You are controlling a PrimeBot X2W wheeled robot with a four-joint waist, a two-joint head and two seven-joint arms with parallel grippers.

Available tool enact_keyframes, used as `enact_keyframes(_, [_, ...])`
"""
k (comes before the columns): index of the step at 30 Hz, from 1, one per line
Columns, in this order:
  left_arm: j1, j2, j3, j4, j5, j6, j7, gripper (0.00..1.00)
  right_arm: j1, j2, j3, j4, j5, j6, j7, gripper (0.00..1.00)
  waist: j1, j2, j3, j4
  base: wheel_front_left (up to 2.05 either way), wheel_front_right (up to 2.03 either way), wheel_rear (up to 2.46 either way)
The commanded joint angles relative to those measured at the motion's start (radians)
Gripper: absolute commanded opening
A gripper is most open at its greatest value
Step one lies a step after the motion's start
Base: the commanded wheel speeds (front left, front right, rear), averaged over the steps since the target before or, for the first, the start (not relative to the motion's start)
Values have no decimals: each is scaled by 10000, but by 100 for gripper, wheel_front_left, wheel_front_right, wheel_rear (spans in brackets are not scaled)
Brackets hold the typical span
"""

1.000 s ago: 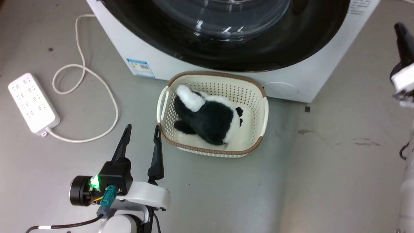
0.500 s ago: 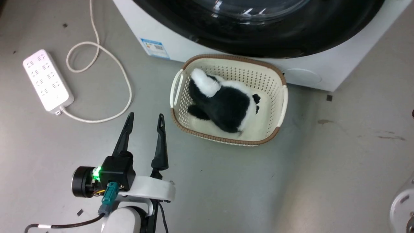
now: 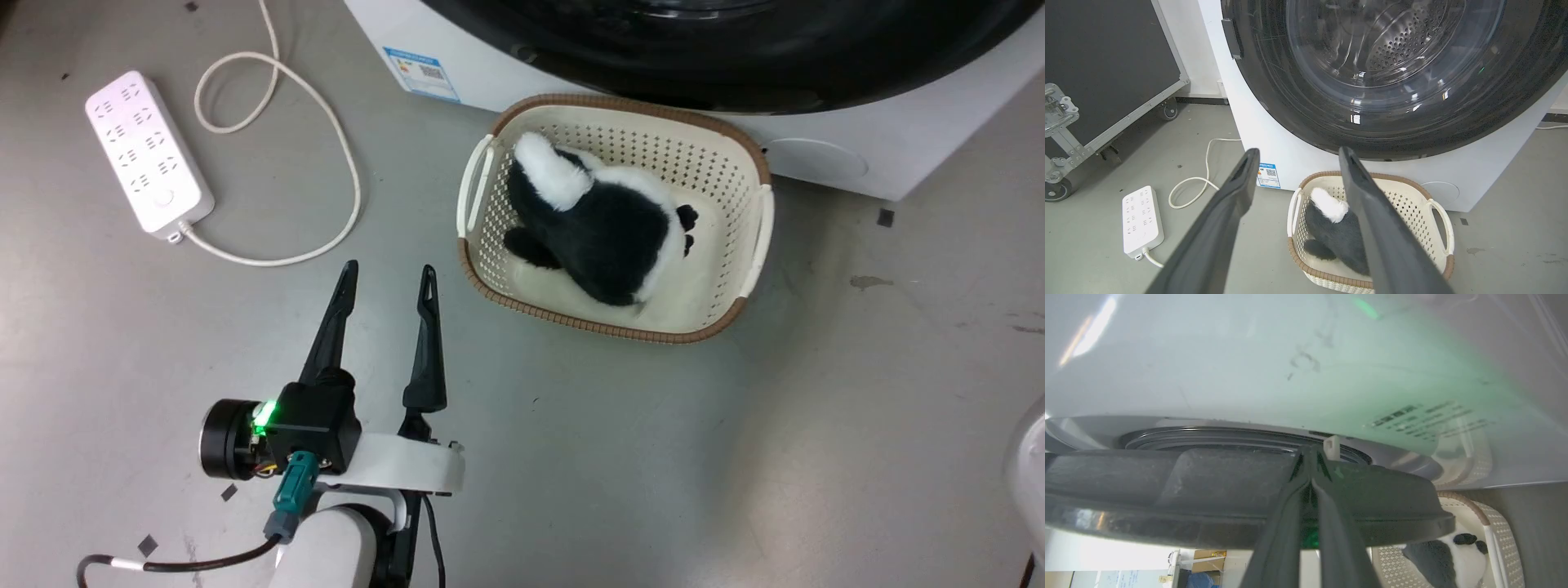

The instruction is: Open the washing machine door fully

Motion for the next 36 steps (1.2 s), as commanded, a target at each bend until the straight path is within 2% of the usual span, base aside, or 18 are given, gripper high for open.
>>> enact_keyframes(1, [-199, 11, -65, -23, -76, 94, -113, 100, -403, 67, -251, 140, 44, -4, 262, 0, -1, 0, 62, 74, 0, 0, 0])
enact_keyframes(6, [-288, 11, -133, 27, -73, 162, -217, 100, -595, 120, -892, 187, 80, -4, 1096, 0, -1, 0, 61, 196, 0, 0, 0])
enact_keyframes(9, [-251, 12, -131, 68, -14, 203, -321, 100, -415, 144, -1469, 229, 252, -5, 2035, 0, -1, 0, -124, 198, 0, 0, 0])
enact_keyframes(18, [-171, 12, -196, 194, 7, 191, -481, 100, 377, 150, -1533, 563, 1174, -6, 3145, 0, -1, 0, -770, 174, 0, 0, 0])
enact_keyframes(26, [388, 12, -76, 323, -32, 126, -481, 100, 2926, 151, 430, -93, 2793, -6, 3473, 0, -1, 0, -1854, -9, 0, 0, 0])
enact_keyframes(36, [1073, 12, 37, 460, -19, -90, -481, 100, 5908, 152, 4473, -805, 6156, -6, 2887, 0, -1, 0, -2724, -215, 0, 0, 0])
